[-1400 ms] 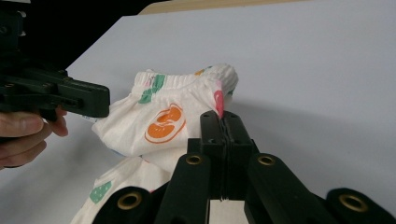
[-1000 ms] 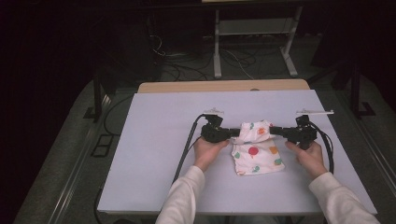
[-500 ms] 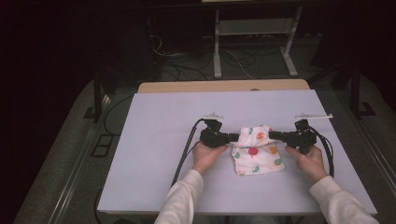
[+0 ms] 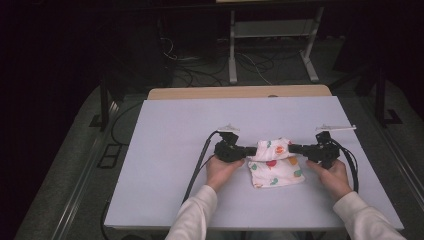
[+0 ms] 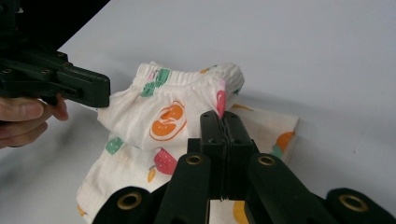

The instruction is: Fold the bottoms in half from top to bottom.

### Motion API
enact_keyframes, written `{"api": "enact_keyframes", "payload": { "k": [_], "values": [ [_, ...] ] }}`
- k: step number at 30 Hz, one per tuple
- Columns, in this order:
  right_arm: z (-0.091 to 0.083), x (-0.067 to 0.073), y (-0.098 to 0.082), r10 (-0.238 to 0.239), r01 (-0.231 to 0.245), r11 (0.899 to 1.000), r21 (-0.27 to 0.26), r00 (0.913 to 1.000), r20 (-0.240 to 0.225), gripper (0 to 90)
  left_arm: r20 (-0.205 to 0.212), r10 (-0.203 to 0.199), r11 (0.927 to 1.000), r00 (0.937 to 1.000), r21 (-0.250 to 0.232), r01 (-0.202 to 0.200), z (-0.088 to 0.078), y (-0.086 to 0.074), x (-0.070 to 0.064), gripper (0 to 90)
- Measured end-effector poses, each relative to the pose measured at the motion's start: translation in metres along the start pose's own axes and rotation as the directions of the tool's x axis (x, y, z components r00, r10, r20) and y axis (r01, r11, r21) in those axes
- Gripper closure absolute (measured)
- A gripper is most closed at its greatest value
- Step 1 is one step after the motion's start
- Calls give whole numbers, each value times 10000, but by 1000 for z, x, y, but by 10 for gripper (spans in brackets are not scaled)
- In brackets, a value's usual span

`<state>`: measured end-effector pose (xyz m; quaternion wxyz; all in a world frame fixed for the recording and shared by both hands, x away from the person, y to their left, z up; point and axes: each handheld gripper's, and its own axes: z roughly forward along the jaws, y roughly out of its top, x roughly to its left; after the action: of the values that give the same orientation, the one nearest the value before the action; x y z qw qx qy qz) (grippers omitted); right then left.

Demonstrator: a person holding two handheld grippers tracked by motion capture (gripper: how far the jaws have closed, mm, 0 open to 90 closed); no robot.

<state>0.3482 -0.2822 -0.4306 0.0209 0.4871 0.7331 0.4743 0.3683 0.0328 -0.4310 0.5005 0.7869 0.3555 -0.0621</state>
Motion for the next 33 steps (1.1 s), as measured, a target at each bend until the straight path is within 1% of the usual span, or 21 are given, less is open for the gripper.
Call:
{"api": "enact_keyframes", "payload": {
  "k": [3, 5, 9, 16, 19, 23, 29, 33],
  "values": [
    [-1, 0, -2, -36, 36, 10000, 64, 10000, 9, 876, 74, 72, 10000, 9999, 40, -72, 0, -1, -2, 885],
    [-1, -1, -3, 28, -28, 9999, 97, 10000, -7, 875, 111, 85, 10000, 9999, 31, -85, 1, -2, -4, 885],
    [0, -3, -6, 31, -33, 9996, 282, 10000, 55, 875, 199, 171, 9997, 9997, 199, -175, 4, -8, -6, 885],
    [-2, 1, -9, 2, -4, 9994, 360, 10000, 36, 875, 212, 172, 9993, 9996, 326, -179, 5, -14, -6, 885],
    [-1, 0, -12, 89, -94, 9983, 574, 9999, 79, 875, 261, 254, 9989, 9993, 379, -264, 5, -16, -7, 885],
    [-2, 0, -15, 120, -127, 9975, 694, 9999, 97, 875, 326, 212, 9990, 9992, 385, -224, 5, -17, -9, 885],
    [-4, 0, -18, 201, -204, 9965, 812, 9998, 34, 874, 431, 301, 9983, 9986, 479, -321, 6, -19, -12, 885],
    [-4, 1, -19, 196, -200, 9963, 836, 9998, 52, 869, 395, 291, 9980, 9988, 553, -313, 7, -20, -12, 885]
  ]
}}
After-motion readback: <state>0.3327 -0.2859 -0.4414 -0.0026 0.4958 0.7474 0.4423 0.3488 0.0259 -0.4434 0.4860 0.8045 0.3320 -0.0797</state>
